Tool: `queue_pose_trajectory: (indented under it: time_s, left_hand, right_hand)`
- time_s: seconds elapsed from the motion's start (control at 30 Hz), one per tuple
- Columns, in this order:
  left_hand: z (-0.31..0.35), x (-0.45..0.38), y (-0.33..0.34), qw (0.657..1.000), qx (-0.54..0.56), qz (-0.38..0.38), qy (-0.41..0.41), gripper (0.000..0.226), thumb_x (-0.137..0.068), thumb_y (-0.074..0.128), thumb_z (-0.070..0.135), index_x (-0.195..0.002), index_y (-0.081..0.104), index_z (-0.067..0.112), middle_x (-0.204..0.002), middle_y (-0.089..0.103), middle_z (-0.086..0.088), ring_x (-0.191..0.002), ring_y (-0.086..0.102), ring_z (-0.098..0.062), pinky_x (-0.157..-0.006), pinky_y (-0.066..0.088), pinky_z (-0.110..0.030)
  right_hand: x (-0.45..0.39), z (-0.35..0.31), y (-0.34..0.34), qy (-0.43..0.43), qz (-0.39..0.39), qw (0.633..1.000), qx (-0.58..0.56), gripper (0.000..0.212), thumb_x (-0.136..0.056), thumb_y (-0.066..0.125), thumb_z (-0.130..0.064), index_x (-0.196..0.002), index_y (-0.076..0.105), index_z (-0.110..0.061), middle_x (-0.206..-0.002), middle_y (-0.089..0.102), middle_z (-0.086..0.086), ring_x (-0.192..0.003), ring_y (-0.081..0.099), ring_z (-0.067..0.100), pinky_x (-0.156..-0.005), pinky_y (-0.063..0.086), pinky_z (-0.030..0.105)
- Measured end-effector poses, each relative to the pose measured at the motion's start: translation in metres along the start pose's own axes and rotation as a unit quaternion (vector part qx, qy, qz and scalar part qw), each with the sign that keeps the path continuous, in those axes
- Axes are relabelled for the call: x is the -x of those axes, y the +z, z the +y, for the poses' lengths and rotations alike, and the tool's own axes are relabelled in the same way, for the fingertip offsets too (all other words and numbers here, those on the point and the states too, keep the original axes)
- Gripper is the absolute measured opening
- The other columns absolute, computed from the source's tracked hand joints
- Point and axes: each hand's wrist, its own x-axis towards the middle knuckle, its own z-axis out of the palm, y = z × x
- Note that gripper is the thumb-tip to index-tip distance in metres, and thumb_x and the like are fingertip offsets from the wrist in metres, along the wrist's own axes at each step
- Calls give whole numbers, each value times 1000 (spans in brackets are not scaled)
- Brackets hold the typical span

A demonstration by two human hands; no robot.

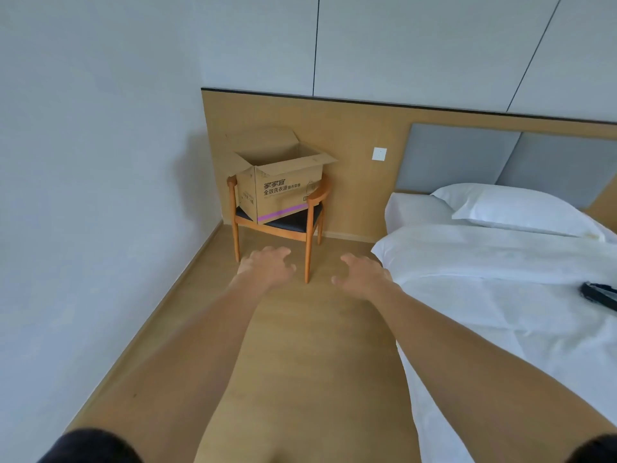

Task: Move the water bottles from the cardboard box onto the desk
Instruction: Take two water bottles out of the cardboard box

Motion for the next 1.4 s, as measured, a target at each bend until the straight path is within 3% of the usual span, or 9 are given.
queue_pose_trajectory:
  time_s: [0.43, 0.53, 0.77, 0.87, 0.97, 1.13, 1.23, 1.4]
  left_hand:
    - [-10, -238, -36, 996, 33, -18, 76, 46, -101, 43, 45, -143, 47, 27, -132, 56, -7, -118, 58, -30, -101, 48, -49]
    - [-1, -283, -36, 995, 32, -23, 87, 50, -101, 43, 45, -148, 43, 28, -136, 54, -6, -120, 57, -29, -99, 49, -49]
    - [13, -405, -40, 997, 14, -1, 75, 48, -101, 46, 46, -145, 46, 28, -134, 56, -6, -121, 56, -29, -100, 48, -47]
    - [23, -465, -45, 998, 32, 10, 58, 40, -101, 45, 43, -137, 52, 27, -125, 60, -4, -111, 59, -26, -88, 49, -41]
    - [41, -526, -53, 998, 37, -1, 47, 35, -100, 44, 44, -130, 56, 29, -118, 62, -2, -106, 60, -24, -94, 50, -44]
    - [77, -614, -71, 998, 48, 12, 33, 50, -100, 44, 47, -147, 44, 30, -139, 53, -4, -126, 52, -30, -102, 46, -48]
    - [87, -654, -75, 999, 34, 14, 31, 51, -100, 42, 48, -148, 42, 31, -140, 53, -6, -127, 51, -31, -101, 44, -49]
    - [83, -714, -79, 999, 41, 25, 10, 43, -98, 42, 48, -135, 52, 30, -127, 58, -6, -114, 57, -31, -97, 48, -51]
  right_hand:
    - [-200, -12, -48, 67, 32, 997, -1, 66, -96, 50, -55, -153, 32, -27, -147, 49, 7, -134, 46, 32, -107, 41, 48]
    - [-242, -4, -52, 72, 28, 997, -4, 67, -95, 49, -56, -153, 32, -27, -147, 48, 8, -135, 46, 32, -108, 40, 49]
    - [-368, 19, -68, 53, 31, 998, -18, 60, -96, 50, -55, -145, 39, -23, -130, 57, 8, -120, 55, 30, -99, 49, 48]
    - [-433, 34, -79, 43, 23, 999, -23, 62, -96, 50, -56, -147, 37, -22, -136, 54, 10, -124, 53, 32, -102, 48, 48]
    - [-493, 53, -97, 34, 14, 999, -27, 62, -96, 49, -56, -147, 38, -24, -136, 54, 10, -125, 52, 32, -101, 47, 47]
    - [-588, 84, -136, 24, 4, 999, -21, 49, -92, 51, -47, -131, 49, -17, -123, 60, 11, -112, 57, 33, -99, 49, 49]
    - [-630, 89, -148, 17, -2, 999, -30, 48, -90, 52, -44, -130, 48, -17, -111, 59, 10, -102, 57, 31, -95, 50, 47]
    - [-697, 90, -155, -5, -9, 999, -30, 54, -94, 49, -48, -141, 41, -22, -126, 57, 12, -115, 56, 33, -99, 49, 50]
